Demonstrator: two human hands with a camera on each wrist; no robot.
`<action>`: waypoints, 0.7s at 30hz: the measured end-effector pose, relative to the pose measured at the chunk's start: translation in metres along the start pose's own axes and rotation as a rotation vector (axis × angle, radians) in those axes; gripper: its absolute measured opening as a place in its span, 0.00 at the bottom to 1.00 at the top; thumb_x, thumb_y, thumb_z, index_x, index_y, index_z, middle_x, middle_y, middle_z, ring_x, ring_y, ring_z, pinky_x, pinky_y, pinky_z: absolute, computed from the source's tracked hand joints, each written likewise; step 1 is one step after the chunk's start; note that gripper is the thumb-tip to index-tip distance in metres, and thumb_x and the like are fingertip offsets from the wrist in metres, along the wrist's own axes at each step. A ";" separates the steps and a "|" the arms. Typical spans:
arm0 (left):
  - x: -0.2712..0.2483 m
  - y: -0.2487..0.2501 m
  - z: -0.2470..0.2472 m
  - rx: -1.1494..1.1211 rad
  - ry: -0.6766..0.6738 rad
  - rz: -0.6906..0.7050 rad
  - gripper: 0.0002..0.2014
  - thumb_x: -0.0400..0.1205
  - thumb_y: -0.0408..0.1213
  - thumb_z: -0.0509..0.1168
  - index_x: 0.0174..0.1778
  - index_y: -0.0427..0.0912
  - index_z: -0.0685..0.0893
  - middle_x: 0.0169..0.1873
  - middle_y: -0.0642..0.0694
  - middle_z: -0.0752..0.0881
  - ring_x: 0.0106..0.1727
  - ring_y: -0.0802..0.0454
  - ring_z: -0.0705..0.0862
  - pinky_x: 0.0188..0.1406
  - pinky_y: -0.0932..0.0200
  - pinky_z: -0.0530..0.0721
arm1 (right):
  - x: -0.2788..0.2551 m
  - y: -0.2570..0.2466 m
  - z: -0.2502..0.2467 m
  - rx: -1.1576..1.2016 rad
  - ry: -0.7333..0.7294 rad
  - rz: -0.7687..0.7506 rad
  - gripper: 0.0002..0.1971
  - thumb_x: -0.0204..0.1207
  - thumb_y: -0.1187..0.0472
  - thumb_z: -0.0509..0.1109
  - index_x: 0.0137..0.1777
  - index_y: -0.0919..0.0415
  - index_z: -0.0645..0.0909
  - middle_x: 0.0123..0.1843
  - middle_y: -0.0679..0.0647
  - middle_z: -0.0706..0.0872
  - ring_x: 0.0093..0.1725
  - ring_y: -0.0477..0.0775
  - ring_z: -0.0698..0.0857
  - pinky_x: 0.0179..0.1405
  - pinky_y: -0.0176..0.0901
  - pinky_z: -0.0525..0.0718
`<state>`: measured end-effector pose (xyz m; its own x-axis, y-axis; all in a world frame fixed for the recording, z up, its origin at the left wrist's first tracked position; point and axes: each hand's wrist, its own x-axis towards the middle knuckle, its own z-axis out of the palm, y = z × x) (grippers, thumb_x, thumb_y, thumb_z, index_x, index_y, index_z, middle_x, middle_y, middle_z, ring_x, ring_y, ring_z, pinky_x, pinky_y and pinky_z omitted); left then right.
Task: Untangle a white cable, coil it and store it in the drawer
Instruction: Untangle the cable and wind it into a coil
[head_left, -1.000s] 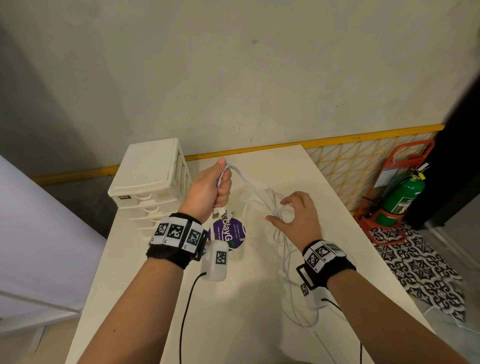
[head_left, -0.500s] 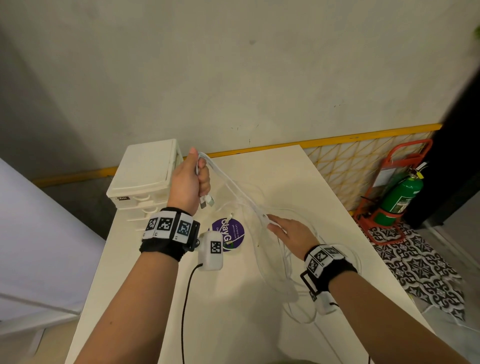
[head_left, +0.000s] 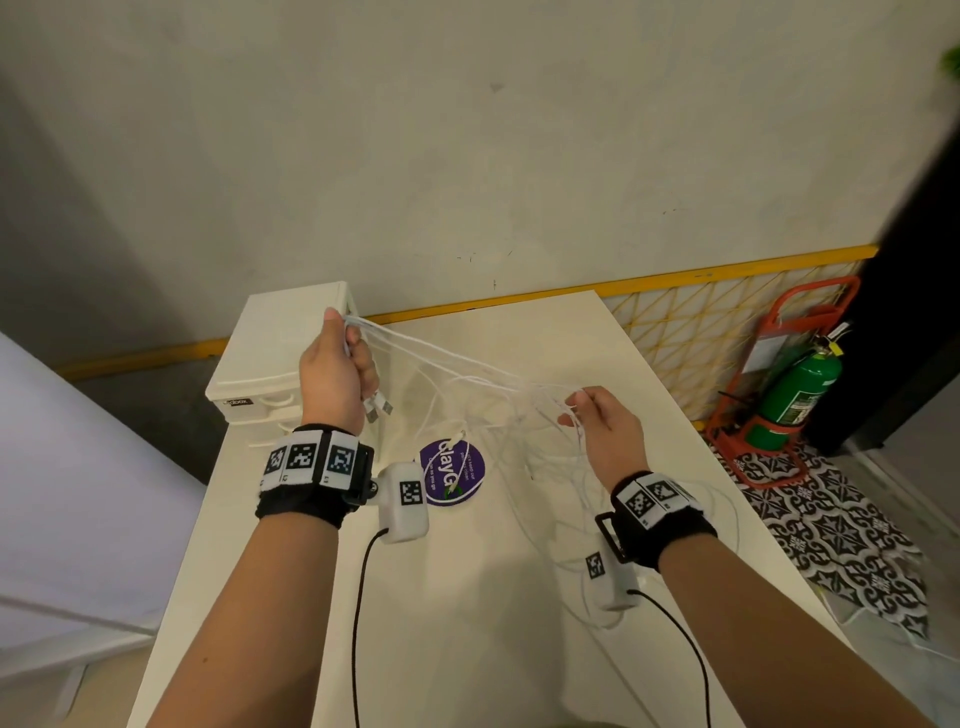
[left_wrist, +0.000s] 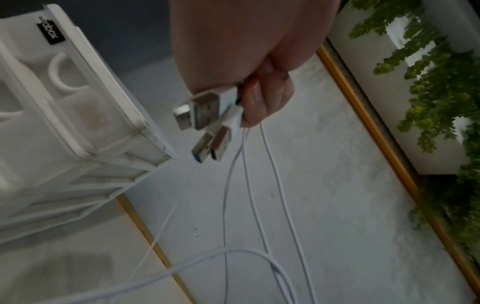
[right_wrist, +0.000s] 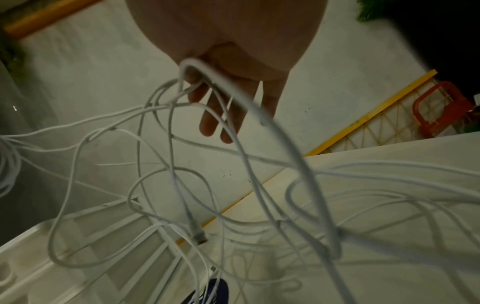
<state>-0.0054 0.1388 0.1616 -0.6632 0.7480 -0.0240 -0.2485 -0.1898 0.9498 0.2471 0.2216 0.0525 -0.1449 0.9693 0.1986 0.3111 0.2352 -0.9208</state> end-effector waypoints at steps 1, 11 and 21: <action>0.000 0.001 -0.001 0.003 0.009 0.002 0.21 0.88 0.49 0.50 0.30 0.47 0.71 0.14 0.55 0.66 0.14 0.57 0.60 0.14 0.65 0.57 | 0.001 0.002 0.002 -0.042 0.012 0.004 0.12 0.82 0.57 0.58 0.44 0.59 0.80 0.39 0.52 0.88 0.43 0.53 0.87 0.41 0.39 0.77; -0.022 -0.013 0.029 0.100 -0.279 -0.033 0.19 0.88 0.49 0.50 0.31 0.47 0.69 0.15 0.56 0.63 0.15 0.59 0.57 0.14 0.67 0.55 | -0.005 -0.002 0.015 -0.263 -0.117 -0.203 0.22 0.72 0.73 0.62 0.65 0.55 0.75 0.61 0.56 0.78 0.57 0.51 0.80 0.55 0.44 0.80; -0.029 -0.002 0.034 0.035 -0.387 -0.076 0.20 0.89 0.48 0.48 0.31 0.47 0.68 0.16 0.55 0.61 0.15 0.60 0.55 0.14 0.67 0.53 | -0.016 0.000 0.026 -0.446 -0.408 -0.116 0.11 0.80 0.54 0.62 0.57 0.51 0.84 0.54 0.53 0.89 0.52 0.53 0.85 0.54 0.41 0.78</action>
<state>0.0386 0.1395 0.1711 -0.3272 0.9448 0.0180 -0.2586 -0.1078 0.9599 0.2245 0.2042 0.0404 -0.5218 0.8507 0.0641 0.6216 0.4305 -0.6544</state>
